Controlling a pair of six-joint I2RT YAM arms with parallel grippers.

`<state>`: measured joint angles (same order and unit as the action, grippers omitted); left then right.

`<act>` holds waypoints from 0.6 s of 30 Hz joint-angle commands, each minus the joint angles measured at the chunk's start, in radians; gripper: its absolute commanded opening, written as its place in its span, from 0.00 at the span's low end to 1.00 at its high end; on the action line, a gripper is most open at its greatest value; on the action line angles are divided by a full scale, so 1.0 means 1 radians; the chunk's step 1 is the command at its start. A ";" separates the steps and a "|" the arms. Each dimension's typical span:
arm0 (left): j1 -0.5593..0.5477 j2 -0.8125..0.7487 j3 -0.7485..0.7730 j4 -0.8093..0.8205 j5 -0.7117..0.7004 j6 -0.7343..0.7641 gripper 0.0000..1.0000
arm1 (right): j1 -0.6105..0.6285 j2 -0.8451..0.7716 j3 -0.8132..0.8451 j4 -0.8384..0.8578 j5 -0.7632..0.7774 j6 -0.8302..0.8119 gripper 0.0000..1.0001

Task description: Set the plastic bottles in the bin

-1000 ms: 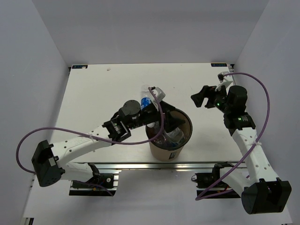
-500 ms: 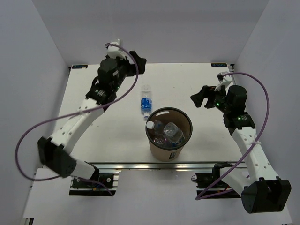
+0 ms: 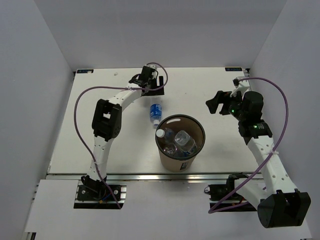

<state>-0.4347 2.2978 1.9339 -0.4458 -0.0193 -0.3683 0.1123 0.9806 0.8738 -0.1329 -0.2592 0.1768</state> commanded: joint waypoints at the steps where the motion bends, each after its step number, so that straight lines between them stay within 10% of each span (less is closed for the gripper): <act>1: -0.001 -0.022 0.065 -0.067 -0.034 -0.017 0.98 | -0.003 -0.023 0.004 0.010 0.020 -0.013 0.89; 7: -0.001 0.057 0.102 -0.093 -0.028 -0.011 0.93 | -0.003 -0.045 -0.001 0.004 0.058 -0.020 0.89; 18: 0.001 -0.007 0.126 -0.093 0.065 0.043 0.31 | -0.003 -0.097 -0.013 0.010 0.063 -0.023 0.89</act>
<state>-0.4347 2.3806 2.0193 -0.5262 0.0048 -0.3527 0.1123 0.9066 0.8684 -0.1383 -0.2104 0.1692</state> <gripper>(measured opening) 0.622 0.895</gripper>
